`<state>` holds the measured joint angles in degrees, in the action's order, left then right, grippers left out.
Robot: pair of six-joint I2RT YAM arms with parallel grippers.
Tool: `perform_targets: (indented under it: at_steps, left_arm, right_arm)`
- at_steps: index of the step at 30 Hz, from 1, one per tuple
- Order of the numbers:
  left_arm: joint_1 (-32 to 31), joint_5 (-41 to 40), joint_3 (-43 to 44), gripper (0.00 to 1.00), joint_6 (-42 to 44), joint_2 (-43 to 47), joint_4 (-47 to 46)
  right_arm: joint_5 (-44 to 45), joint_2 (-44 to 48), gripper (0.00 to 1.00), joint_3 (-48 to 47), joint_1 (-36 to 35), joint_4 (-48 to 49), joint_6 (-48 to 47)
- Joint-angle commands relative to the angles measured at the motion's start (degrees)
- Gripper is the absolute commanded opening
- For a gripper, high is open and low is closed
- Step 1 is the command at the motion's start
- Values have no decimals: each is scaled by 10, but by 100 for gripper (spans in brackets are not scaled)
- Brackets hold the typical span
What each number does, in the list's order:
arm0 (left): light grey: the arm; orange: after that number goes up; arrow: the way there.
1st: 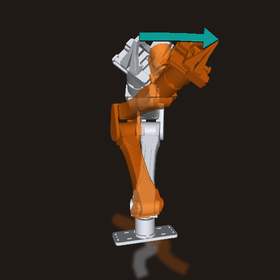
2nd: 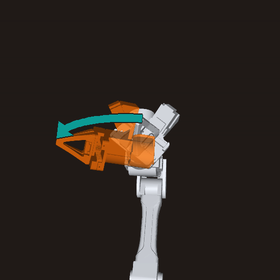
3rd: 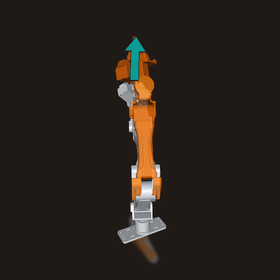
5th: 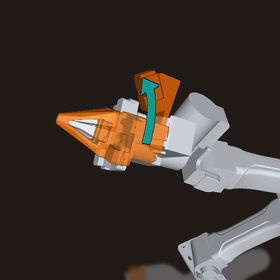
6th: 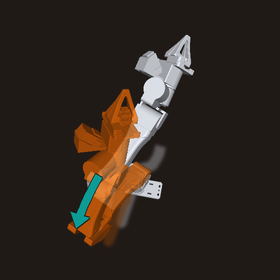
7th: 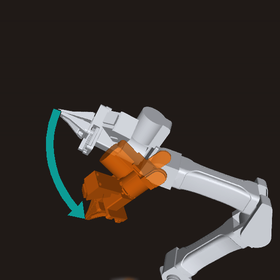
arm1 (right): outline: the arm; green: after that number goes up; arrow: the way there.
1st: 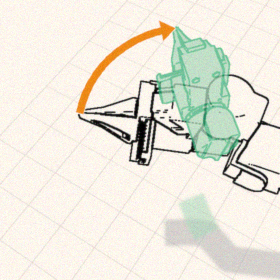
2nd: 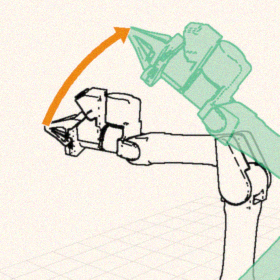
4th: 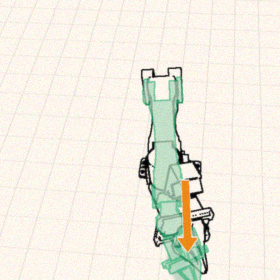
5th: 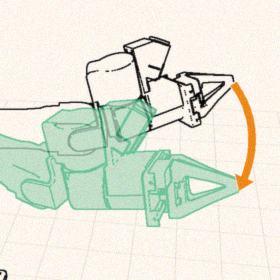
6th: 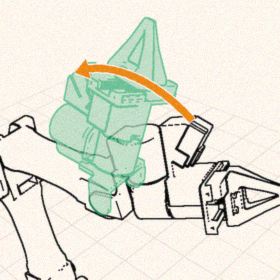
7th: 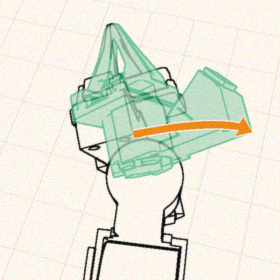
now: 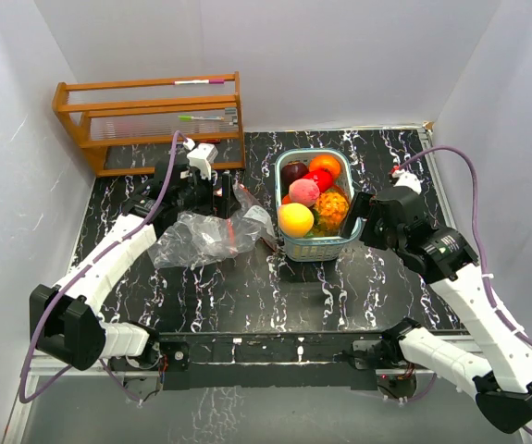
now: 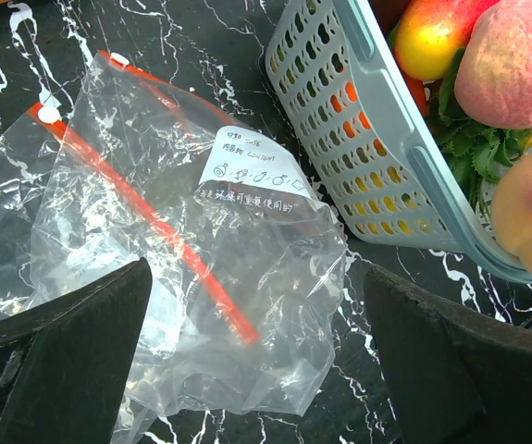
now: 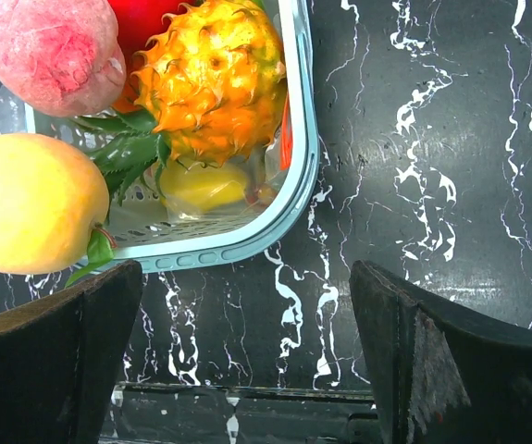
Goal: Place the food in the zip-top bag and seal the zipper
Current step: Pick up the zipper food storage bag at the center of the board.
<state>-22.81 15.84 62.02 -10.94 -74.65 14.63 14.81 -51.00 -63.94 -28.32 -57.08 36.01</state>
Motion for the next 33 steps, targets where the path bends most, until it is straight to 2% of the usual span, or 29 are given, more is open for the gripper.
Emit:
perform_targets:
  at_steps: [1,5,10,18,29,33]
  left_arm:
    - [-2,14,-2,97,-8,7,1]
    - [-13,19,-18,97,-20,14,1]
    - [-88,-73,-32,97,-27,28,20]
    - [-97,-119,-95,97,-67,58,-22]
    - [-159,-171,-94,97,-77,-33,-97]
    - [-189,-222,-103,97,-72,-83,-104]
  right_arm:
    - [-6,14,98,-9,3,17,-18]
    - [-1,30,98,-9,3,22,-24]
    - [-8,43,98,2,3,31,-29]
    - [-11,66,98,17,3,19,-27]
    - [-26,77,98,24,3,35,-36]
    - [-29,79,99,23,3,33,-40]
